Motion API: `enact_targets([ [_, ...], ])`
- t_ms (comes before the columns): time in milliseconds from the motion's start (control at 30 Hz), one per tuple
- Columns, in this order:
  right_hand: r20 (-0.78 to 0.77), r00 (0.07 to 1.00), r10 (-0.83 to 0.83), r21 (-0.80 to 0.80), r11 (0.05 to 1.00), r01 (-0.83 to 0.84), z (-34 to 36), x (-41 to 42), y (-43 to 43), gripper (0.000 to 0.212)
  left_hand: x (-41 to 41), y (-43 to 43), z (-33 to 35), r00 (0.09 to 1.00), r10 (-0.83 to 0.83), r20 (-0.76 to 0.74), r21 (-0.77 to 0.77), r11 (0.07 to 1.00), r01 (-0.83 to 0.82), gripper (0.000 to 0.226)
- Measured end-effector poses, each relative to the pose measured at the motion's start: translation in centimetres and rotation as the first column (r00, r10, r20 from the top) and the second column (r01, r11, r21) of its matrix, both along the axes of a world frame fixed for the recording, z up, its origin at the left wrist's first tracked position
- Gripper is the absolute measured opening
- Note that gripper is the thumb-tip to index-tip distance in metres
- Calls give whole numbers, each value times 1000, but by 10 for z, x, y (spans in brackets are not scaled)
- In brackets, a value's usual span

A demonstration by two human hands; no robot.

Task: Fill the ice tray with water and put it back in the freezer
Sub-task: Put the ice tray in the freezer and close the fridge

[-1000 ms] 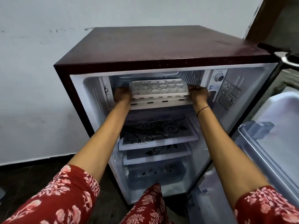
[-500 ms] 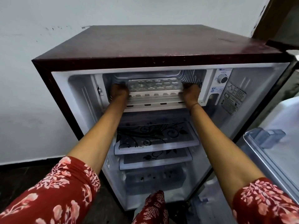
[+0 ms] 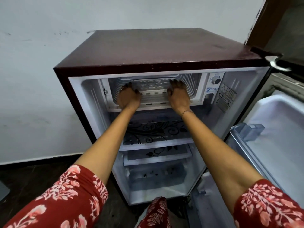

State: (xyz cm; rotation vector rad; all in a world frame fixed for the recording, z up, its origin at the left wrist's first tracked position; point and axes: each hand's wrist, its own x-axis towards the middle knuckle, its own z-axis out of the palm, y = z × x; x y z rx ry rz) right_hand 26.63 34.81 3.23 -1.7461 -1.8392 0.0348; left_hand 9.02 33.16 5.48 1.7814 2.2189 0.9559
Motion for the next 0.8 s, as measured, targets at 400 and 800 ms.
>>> enact_targets([
  [400,106,993,55,-97,994,-45,25,-8,-144,47,2,-140,17,977,-144,-159,-89,987,131,54],
  [800,27,998,55,-107,993,-52,39,9,-268,46,30,-246,23,971,-223,-84,-112,971,213,58],
])
